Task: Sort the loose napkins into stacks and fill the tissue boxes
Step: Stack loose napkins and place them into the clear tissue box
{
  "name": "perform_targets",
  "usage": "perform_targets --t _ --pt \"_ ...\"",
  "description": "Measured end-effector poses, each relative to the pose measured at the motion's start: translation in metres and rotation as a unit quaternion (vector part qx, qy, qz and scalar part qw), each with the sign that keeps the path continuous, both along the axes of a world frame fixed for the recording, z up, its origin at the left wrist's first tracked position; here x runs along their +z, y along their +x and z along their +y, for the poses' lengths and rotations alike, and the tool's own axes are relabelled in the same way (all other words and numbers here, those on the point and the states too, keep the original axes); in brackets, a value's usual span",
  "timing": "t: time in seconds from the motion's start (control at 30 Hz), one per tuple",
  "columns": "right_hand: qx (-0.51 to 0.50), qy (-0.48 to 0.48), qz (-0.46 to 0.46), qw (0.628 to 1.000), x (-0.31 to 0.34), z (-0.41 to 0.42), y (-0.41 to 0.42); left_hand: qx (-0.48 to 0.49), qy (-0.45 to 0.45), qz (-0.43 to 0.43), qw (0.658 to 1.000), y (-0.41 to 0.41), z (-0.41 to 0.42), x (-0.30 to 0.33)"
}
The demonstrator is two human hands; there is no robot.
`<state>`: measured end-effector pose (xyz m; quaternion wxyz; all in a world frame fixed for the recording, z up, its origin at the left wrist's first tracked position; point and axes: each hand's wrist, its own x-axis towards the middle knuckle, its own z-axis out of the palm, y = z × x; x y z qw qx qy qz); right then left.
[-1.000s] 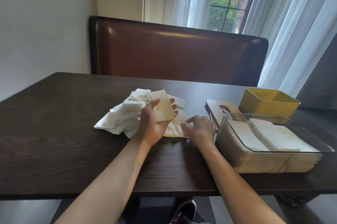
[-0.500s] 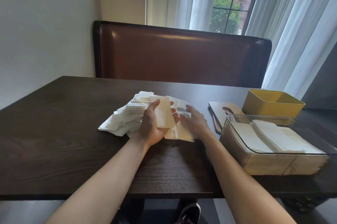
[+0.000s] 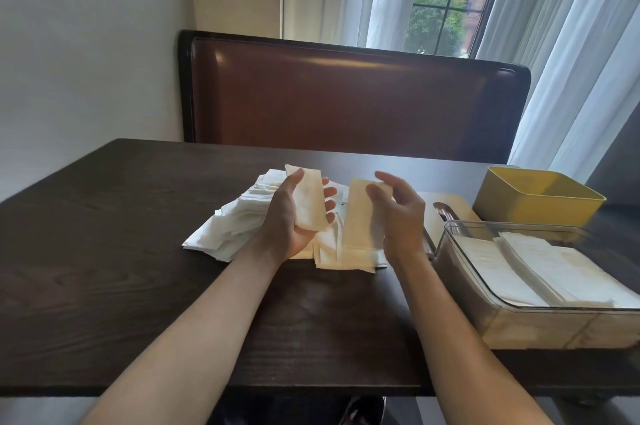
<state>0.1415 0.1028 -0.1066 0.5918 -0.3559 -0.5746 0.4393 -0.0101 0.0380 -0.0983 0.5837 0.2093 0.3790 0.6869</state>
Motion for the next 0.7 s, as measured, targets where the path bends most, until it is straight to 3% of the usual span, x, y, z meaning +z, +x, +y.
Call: perform_targets --t 0.07,0.17,0.3,0.37,0.47,0.6,0.7 --pt "0.091 -0.056 0.085 0.991 0.009 -0.007 0.002 -0.003 -0.003 -0.004 1.0 0.0 0.0 0.001" --pt "0.165 -0.061 0.092 0.98 0.017 -0.016 0.002 -0.032 -0.013 -0.018 0.999 0.006 -0.001 0.004" --pt "0.132 -0.03 0.07 0.988 0.02 -0.018 0.002 -0.097 -0.022 0.016 0.995 0.019 -0.005 0.0" --pt "0.111 -0.05 0.09 0.988 0.017 -0.014 0.003 -0.079 -0.023 0.024 0.996 0.022 -0.005 0.0" --pt "0.009 -0.045 0.01 0.999 0.008 -0.008 0.002 -0.018 -0.008 0.026 0.999 0.018 -0.004 0.004" --pt "0.019 -0.095 -0.024 0.995 -0.001 -0.007 0.001 0.0 -0.011 0.02 1.0 0.01 -0.009 0.004" --pt "0.002 -0.095 0.017 0.995 -0.001 -0.005 0.002 -0.028 -0.004 0.054 0.998 0.012 -0.016 0.006"
